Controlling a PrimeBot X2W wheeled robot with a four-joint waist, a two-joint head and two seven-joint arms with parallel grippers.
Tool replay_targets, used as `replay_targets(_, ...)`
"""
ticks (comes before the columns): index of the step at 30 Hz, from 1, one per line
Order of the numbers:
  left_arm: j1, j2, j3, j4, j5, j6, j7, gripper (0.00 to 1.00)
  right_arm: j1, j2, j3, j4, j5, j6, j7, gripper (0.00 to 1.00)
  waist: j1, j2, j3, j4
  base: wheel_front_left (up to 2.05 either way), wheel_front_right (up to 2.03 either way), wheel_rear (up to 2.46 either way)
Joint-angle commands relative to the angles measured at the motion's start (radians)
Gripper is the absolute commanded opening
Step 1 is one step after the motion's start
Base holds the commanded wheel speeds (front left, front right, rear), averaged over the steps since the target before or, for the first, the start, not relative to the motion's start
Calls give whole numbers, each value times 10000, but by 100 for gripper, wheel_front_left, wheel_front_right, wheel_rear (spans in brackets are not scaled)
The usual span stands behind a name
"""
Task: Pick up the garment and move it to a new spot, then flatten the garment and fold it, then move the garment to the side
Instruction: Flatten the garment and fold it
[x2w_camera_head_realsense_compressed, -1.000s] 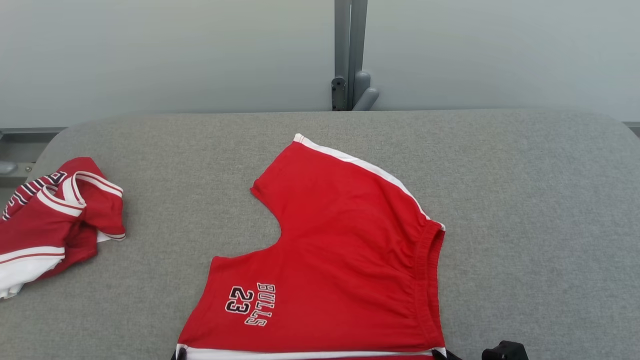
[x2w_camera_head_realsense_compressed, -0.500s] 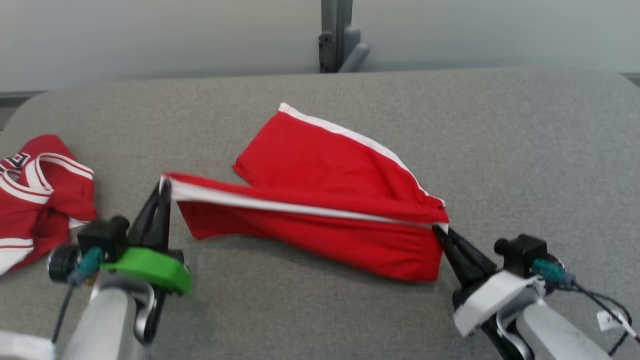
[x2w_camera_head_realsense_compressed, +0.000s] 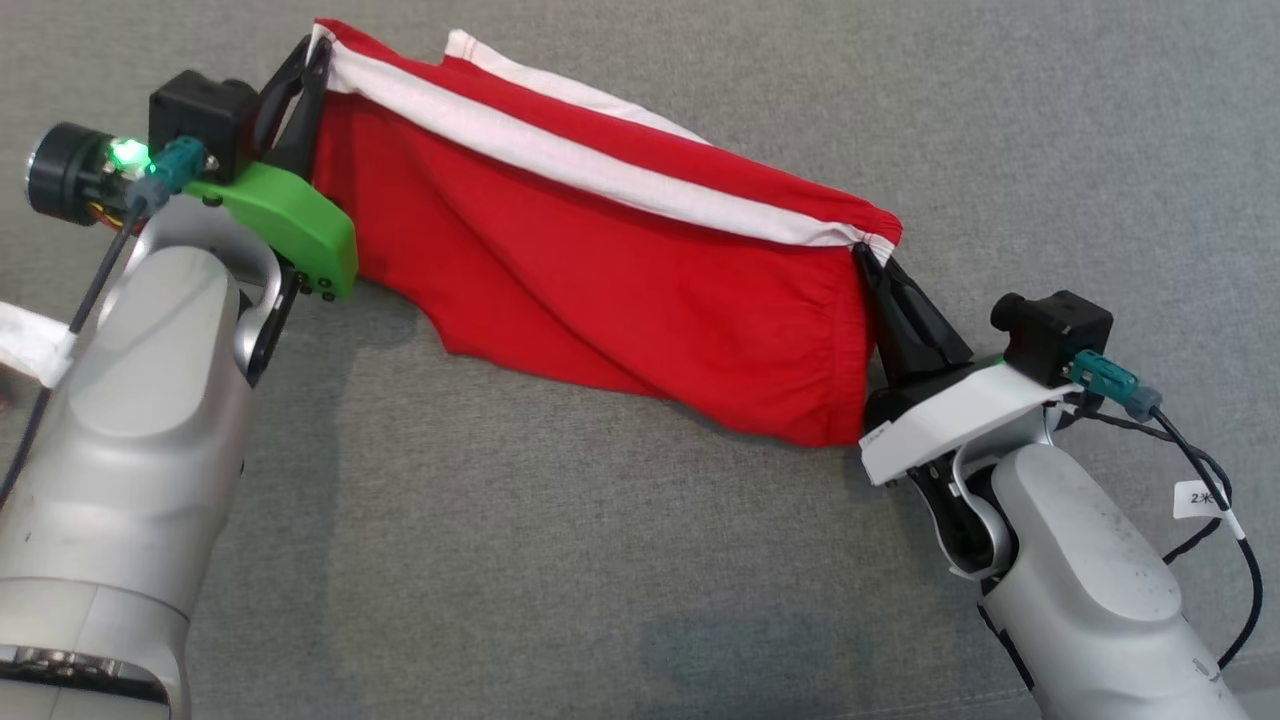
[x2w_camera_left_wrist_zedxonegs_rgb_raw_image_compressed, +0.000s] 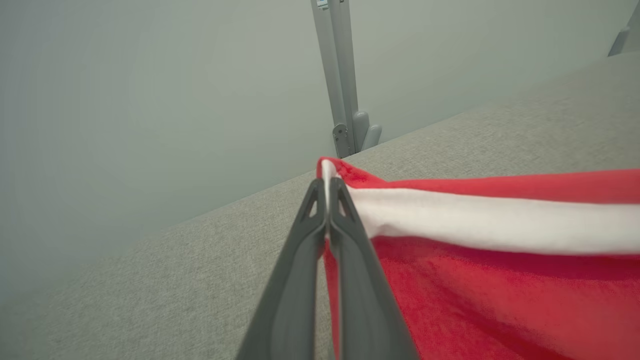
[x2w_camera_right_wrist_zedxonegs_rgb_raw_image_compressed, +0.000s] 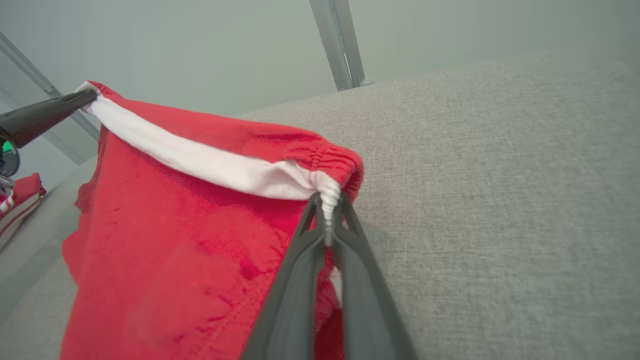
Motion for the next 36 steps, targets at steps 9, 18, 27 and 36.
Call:
replay_targets(9,-1809,-286,-403,2335,255,161,21,0,-52,623,-564,131,-530,-15,7,0,0,22,1755,-1492,0,0,0)
replay_targets(18,-2038,-431,-310,2831,215,561,-14,100,103,849,-916,-327,-925,-15,7,100,0,22,1695,-1546,0,0,0)
replay_targets(27,-1191,-603,355,1923,-127,1047,-23,100,823,940,-2349,-1751,-2237,-12,-3,100,0,22,1079,-1157,0,0,0)
replay_targets(36,-101,-936,1002,2749,-897,1105,-6,100,1721,951,-2982,-1882,-2160,-12,-3,100,0,22,263,-1084,0,0,0)
